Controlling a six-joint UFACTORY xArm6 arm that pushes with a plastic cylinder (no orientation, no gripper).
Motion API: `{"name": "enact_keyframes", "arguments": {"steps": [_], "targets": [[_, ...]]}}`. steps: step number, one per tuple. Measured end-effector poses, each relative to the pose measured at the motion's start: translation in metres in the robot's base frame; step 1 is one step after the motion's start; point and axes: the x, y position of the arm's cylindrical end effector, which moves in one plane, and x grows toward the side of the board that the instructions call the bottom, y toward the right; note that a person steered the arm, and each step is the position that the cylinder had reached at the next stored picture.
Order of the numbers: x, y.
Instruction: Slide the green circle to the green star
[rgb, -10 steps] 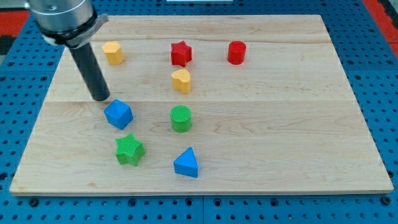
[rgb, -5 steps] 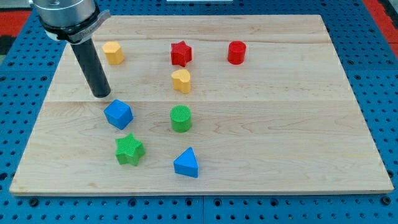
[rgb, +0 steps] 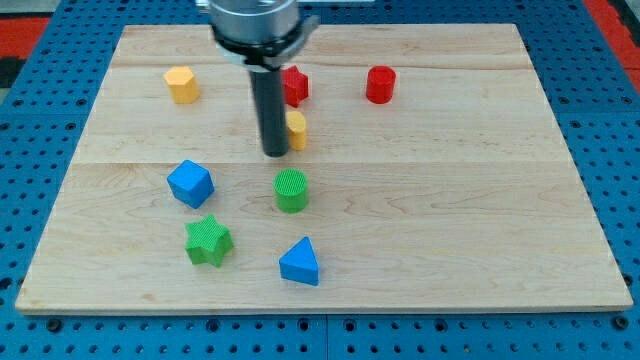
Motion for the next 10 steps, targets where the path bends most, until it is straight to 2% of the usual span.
{"name": "enact_keyframes", "arguments": {"steps": [1,2,5,7,10], "targets": [[0.010,0.034],[0.021,0.040],[0.046,0.018],[0.081,0.028],[0.081,-0.049]]}}
